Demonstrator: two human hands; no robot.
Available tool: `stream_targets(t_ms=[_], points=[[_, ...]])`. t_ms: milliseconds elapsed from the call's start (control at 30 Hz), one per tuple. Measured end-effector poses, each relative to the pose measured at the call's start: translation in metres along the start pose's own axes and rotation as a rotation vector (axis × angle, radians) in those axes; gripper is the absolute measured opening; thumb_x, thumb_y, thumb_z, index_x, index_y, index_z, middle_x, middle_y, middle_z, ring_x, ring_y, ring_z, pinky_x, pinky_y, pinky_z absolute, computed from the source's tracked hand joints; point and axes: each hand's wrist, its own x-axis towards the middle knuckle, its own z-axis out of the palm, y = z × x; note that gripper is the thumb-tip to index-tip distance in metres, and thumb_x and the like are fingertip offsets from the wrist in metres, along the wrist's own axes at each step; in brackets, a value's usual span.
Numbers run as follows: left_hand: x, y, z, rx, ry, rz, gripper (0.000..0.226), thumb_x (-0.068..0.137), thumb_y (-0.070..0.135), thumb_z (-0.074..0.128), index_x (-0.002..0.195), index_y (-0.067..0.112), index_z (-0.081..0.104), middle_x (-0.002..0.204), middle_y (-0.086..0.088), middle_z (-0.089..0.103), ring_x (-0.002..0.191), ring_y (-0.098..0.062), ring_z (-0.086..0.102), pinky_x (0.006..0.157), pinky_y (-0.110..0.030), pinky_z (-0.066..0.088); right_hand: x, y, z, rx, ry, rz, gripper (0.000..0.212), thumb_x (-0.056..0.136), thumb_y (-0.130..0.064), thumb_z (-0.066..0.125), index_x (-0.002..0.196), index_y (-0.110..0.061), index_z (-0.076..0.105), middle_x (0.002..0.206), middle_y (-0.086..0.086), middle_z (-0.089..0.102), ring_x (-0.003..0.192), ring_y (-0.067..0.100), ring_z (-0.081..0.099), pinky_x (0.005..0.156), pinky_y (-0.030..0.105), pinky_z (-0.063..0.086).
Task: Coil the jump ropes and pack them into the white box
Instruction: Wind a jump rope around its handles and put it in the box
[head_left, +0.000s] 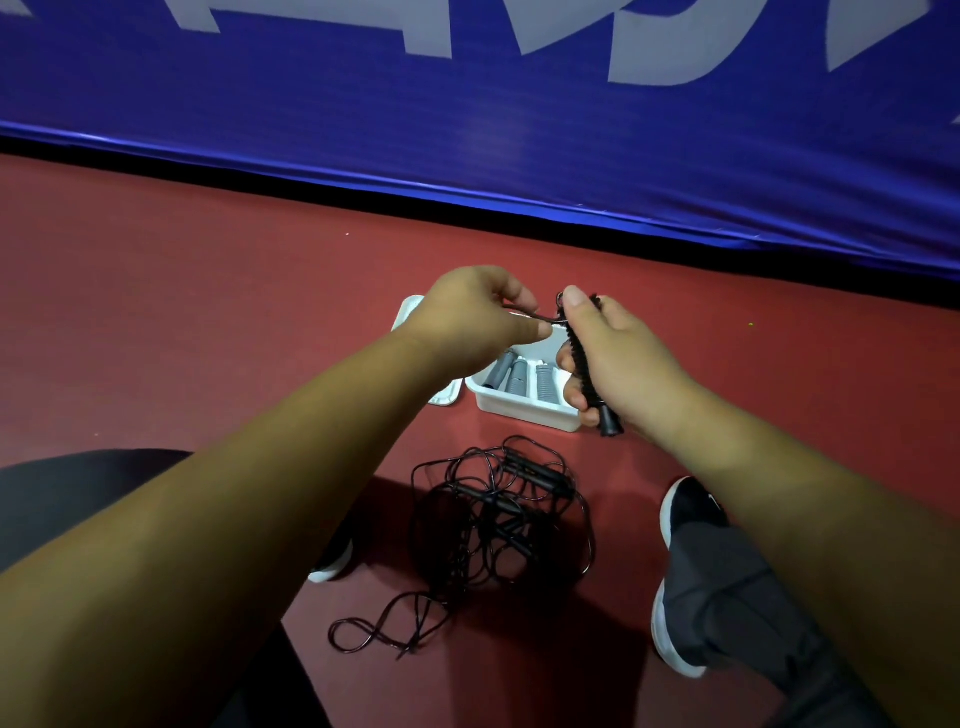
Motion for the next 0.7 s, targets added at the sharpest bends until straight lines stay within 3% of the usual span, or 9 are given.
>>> stream_targets(t_ms=[133,200,300,367,433,500,600,700], points=[[0.007,-0.006,0.009,-0.198,0.04,-0.22,0.025,0.077,0.014,0.071,0.1,0.003,0.072,0.097,-0.015,0.074,0.102,-0.037,0.076,0.097,-0.051,0.061,0.004,0.008,-0.002,-0.251,0.078,-0.135,0.035,0.108,-0.059,0.043,0.118,-0.027,0.051,0.089,0.004,0.064,0.053,0.022,0.062,0.048,0.033,0.049],[0.006,-0.005,0.013,-0.252,0.02,-0.272,0.012,0.09,0.003,0.068,0.101,0.001,0.068,0.105,-0.017,0.071,0.11,-0.036,0.074,0.093,-0.045,0.063,0.007,0.015,-0.003,-0.373,0.102,-0.213,0.032,0.108,-0.06,0.044,0.12,-0.031,0.049,0.09,0.002,0.066,0.063,0.024,0.066,0.058,0.039,0.055],[0.002,-0.003,0.016,-0.341,-0.029,-0.404,0.008,0.102,0.009,0.062,0.107,0.003,0.061,0.11,-0.013,0.068,0.1,-0.03,0.076,0.077,-0.034,0.066,0.009,0.021,-0.003,-0.506,0.089,-0.287,0.036,0.109,-0.056,0.045,0.131,-0.028,0.046,0.086,-0.001,0.064,0.074,0.025,0.065,0.067,0.036,0.048],[0.0,-0.003,0.015,-0.397,-0.121,-0.553,0.022,0.105,0.022,0.062,0.118,0.005,0.058,0.116,-0.011,0.064,0.09,-0.03,0.079,0.065,-0.029,0.065,0.008,0.021,-0.003,-0.563,0.091,-0.317,0.039,0.108,-0.053,0.047,0.135,-0.024,0.045,0.088,-0.002,0.064,0.08,0.021,0.062,0.068,0.035,0.041],[0.002,-0.009,0.015,-0.461,-0.212,-0.644,0.036,0.103,0.031,0.067,0.13,0.01,0.055,0.13,-0.009,0.057,0.085,-0.034,0.079,0.072,-0.033,0.066,0.005,0.022,-0.003,-0.593,0.084,-0.346,0.04,0.107,-0.052,0.048,0.137,-0.025,0.043,0.092,-0.001,0.065,0.085,0.02,0.062,0.071,0.037,0.043],[0.003,-0.015,0.018,-0.538,-0.248,-0.678,0.043,0.098,0.032,0.073,0.133,0.011,0.058,0.139,-0.01,0.055,0.088,-0.036,0.079,0.077,-0.038,0.065,0.002,0.022,-0.002,-0.624,0.057,-0.374,0.039,0.107,-0.053,0.048,0.136,-0.028,0.042,0.091,-0.003,0.065,0.085,0.019,0.063,0.073,0.04,0.047],[0.001,-0.014,0.023,-0.622,-0.248,-0.619,0.02,0.099,0.015,0.068,0.117,0.006,0.069,0.126,-0.011,0.069,0.094,-0.026,0.076,0.091,-0.036,0.063,-0.001,0.022,0.0,-0.629,0.016,-0.391,0.034,0.109,-0.048,0.051,0.136,-0.028,0.042,0.084,-0.014,0.061,0.078,-0.001,0.06,0.067,0.026,0.042],[0.003,-0.012,0.021,-0.737,-0.172,-0.586,0.02,0.103,-0.001,0.055,0.119,-0.005,0.066,0.118,-0.02,0.071,0.099,-0.026,0.072,0.084,-0.034,0.065,-0.002,0.024,0.002,-0.612,0.02,-0.397,0.032,0.108,-0.049,0.052,0.133,-0.03,0.044,0.087,-0.016,0.062,0.081,-0.009,0.059,0.066,0.017,0.04]])
